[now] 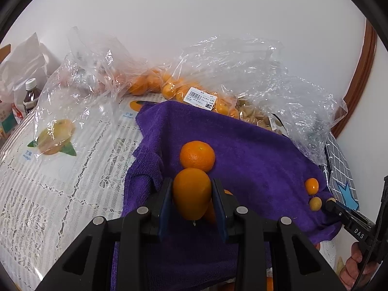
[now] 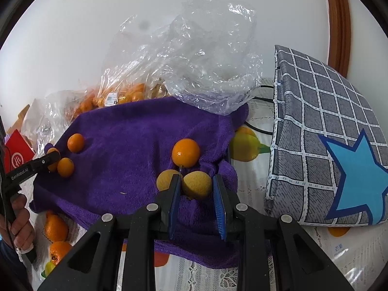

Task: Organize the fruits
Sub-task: 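Open the left tool onto the purple towel while the right tool releases its brown fruit there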

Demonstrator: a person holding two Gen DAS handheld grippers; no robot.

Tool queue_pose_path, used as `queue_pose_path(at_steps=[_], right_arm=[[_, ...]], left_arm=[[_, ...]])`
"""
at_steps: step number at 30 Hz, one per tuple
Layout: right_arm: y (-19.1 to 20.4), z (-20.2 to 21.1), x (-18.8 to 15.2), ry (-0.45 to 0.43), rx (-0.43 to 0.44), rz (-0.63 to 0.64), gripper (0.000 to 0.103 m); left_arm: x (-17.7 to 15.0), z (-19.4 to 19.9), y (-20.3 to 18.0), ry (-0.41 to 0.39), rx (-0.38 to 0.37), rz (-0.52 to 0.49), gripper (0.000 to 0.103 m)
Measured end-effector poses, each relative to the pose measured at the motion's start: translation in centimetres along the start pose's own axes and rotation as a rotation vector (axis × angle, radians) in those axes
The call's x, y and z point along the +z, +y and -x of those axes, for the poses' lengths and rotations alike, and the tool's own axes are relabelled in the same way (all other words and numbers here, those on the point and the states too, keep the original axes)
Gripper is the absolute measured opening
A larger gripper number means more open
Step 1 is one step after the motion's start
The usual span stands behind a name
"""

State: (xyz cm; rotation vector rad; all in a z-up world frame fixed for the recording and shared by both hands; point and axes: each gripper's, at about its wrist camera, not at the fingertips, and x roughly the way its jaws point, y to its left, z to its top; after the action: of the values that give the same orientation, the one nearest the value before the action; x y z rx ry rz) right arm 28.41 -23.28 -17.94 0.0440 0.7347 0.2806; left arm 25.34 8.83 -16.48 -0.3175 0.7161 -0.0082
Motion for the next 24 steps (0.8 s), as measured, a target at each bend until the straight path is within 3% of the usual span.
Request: queue_pose_path(at_steps=[11,17,21,24], right_arm=[[0.1,0.4,-0.2,-0.015,0.005,0.006,0.027],[1.0,0.9,-0.6,-0.031,0.007,0.055,0.053],[1.4,2.0,-0.8,-0.075,0.005,0.083,0.061],[1.3,2.9,-0.8,-0.096,-0.011,0.073,0.061]], left_arm=[[0.0,0.1,-0.1,-0.001,0.002,-0.004,0.032],[0.1,0.3,-0.3,-0.002,-0.027,-0.006,0.044],[0.0,0.7,-0.2,-0.007,-0.041,0.003,0.046],[-0.1,1.1,-0.2,-0.010,-0.039,0.006,0.047]])
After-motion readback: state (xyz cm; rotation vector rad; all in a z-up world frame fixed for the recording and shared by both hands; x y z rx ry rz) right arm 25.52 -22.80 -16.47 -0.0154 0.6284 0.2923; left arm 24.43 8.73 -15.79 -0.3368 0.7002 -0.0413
